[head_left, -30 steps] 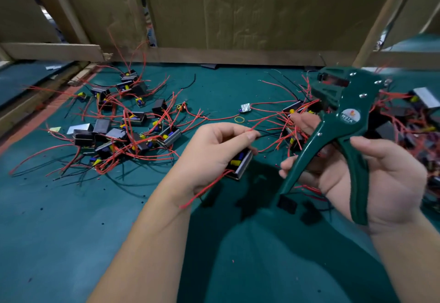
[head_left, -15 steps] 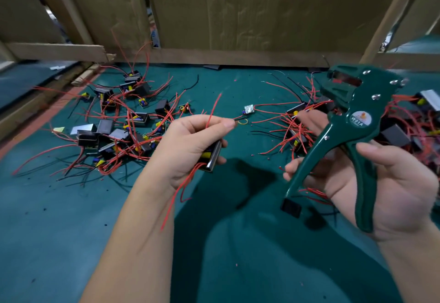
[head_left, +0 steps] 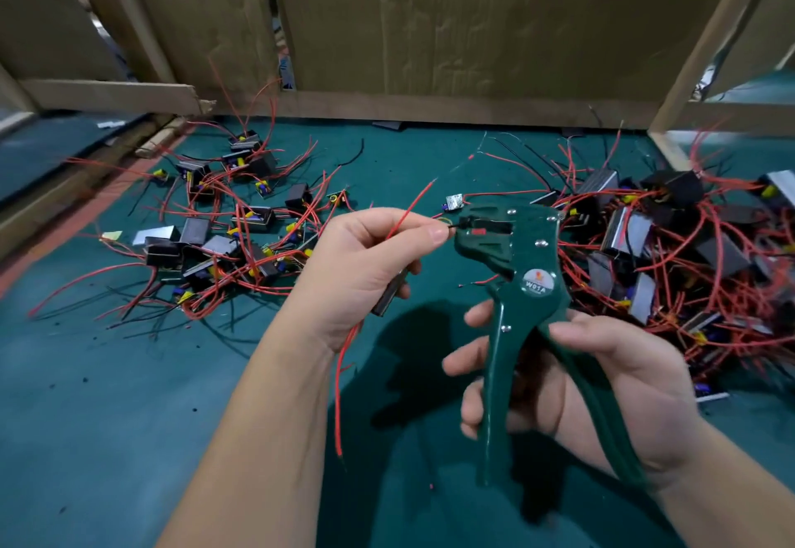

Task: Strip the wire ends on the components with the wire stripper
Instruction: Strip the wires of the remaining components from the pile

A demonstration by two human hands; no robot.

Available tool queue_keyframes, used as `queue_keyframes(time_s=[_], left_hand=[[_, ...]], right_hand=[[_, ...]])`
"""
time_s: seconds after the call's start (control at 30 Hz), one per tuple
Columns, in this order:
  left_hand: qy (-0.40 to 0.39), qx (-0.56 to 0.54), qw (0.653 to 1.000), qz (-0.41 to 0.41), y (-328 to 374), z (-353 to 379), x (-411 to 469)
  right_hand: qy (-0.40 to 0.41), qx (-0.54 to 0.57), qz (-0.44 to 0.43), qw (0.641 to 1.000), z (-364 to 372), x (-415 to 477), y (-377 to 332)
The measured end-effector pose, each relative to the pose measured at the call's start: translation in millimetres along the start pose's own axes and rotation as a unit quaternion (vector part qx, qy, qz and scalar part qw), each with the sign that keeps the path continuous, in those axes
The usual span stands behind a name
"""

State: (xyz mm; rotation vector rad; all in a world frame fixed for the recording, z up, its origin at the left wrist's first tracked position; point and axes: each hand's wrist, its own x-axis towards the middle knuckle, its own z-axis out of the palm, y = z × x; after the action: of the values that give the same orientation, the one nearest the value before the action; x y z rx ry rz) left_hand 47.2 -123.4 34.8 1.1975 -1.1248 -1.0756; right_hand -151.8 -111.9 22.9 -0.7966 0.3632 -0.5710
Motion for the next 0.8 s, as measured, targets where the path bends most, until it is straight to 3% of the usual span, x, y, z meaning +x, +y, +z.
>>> queue_keyframes(time_s=[0.1, 0.8], left_hand=[[0.022, 0.014, 1.000, 0.002, -1.2, -2.1, 1.1], [0.016, 0.038, 0.998, 0.044, 2.2, -1.6, -1.9]], right_hand=[[-0.025, 0.015, -0.003, 1.000, -0.7, -1.8, -3.6], [0.036, -0.070, 0.001, 0.997, -2.7, -1.1, 1.1]])
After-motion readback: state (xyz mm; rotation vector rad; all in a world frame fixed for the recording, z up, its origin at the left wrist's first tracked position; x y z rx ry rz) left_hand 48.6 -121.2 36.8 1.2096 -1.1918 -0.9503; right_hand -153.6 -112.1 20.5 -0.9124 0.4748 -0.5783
